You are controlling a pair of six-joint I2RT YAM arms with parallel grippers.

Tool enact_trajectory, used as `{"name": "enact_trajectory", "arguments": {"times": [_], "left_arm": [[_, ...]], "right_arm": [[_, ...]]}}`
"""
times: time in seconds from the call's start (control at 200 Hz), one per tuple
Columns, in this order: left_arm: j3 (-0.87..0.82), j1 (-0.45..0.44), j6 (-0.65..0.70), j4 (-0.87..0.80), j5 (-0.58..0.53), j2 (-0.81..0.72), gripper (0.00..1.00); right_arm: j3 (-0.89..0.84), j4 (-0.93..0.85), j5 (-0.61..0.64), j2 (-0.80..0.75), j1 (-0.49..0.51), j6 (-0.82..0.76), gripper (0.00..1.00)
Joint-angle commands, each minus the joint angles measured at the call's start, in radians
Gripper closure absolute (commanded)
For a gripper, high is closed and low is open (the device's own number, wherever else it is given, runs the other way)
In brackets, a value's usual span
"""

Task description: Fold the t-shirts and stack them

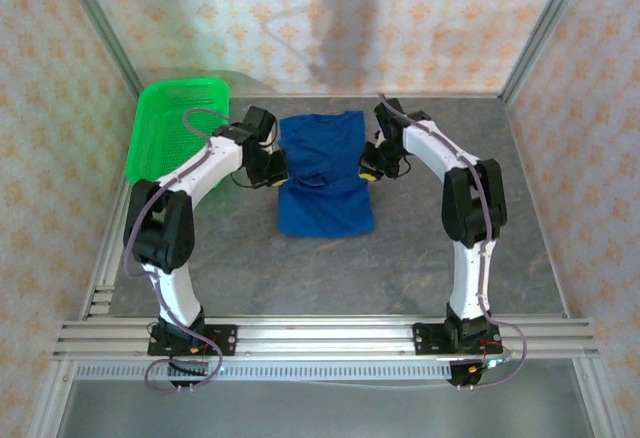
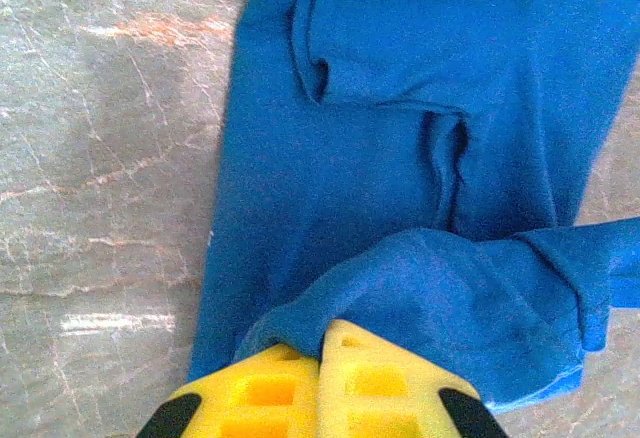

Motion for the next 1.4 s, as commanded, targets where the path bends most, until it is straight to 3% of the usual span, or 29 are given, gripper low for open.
{"name": "enact_trajectory", "arguments": {"times": [0.0,0.46,0.535,0.6,0.791,0.906,0.971,1.156,1.396], "left_arm": [[0.067,0.014,0.045,-0.012,0.019,0.042,1.0],[0.233,0.029,0.08,-0.018,0.048,0.26,1.0],[0.259,0.029,0.08,-0.022,0.055,0.282,0.99],[0.279,0.03,0.074,-0.024,0.058,0.292,0.96],[0.326,0.047,-0.012,0.016,0.089,0.279,0.81],[0.327,0.073,-0.092,0.071,0.104,0.235,0.58],[0.328,0.086,-0.123,0.096,0.103,0.207,0.49],[0.282,0.093,-0.109,0.074,0.088,0.084,0.39],[-0.007,0.049,-0.056,0.024,-0.012,-0.144,0.35]], "right_arm": [[0.059,-0.032,0.026,0.053,-0.007,-0.019,1.0],[0.177,-0.039,0.024,0.189,-0.038,0.001,1.0],[0.185,-0.017,-0.001,0.207,-0.043,0.026,0.87],[0.186,0.019,-0.028,0.214,-0.052,0.061,0.85],[0.138,0.33,-0.178,0.179,-0.11,0.282,0.64],[0.065,0.617,-0.264,0.128,-0.154,0.469,0.6],[0.027,0.704,-0.277,0.09,-0.173,0.515,0.6],[-0.126,0.681,-0.267,-0.072,-0.184,0.452,0.57],[-0.464,0.678,-0.256,-0.306,-0.164,0.351,0.54]]}}
